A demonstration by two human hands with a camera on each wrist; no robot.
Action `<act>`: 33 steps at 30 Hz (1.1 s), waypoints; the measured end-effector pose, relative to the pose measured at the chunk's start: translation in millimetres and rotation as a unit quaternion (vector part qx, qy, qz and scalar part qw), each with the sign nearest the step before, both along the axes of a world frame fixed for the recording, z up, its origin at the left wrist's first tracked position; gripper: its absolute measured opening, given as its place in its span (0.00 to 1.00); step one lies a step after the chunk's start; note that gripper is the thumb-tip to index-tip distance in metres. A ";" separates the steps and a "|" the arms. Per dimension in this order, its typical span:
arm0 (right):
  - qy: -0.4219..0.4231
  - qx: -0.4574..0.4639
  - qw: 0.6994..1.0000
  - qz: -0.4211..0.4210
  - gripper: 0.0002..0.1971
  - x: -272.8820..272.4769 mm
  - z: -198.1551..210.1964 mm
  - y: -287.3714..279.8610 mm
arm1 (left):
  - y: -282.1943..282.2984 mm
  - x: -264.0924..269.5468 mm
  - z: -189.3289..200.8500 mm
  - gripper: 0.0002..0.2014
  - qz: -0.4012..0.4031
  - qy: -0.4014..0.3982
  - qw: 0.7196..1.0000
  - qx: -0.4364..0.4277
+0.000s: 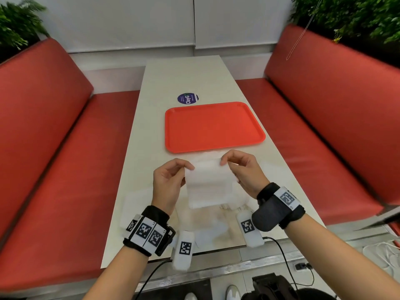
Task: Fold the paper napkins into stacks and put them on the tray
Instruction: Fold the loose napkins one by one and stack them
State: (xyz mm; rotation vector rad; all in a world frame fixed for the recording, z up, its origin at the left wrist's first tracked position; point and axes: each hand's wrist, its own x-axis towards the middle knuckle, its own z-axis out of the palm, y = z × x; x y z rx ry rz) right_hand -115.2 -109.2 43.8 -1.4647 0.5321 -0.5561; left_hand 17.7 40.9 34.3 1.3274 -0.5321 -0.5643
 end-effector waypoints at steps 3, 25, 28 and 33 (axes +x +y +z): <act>-0.004 0.002 1.000 0.013 0.18 -0.7 6.9 4.7 | 1.6 -0.6 3.8 0.15 0.001 -0.008 1.000 0.007; 0.036 -0.193 0.978 0.065 0.09 16.2 2.1 12.8 | 13.4 -9.9 20.1 0.08 0.002 -0.230 0.970 0.071; 0.055 -0.201 0.975 0.072 0.08 19.7 4.1 15.3 | 15.7 -6.7 16.3 0.01 0.029 -0.231 0.969 0.079; 0.058 -0.153 0.983 0.084 0.07 23.1 -0.4 14.8 | 30.0 6.7 13.7 0.02 0.085 -0.213 0.969 0.093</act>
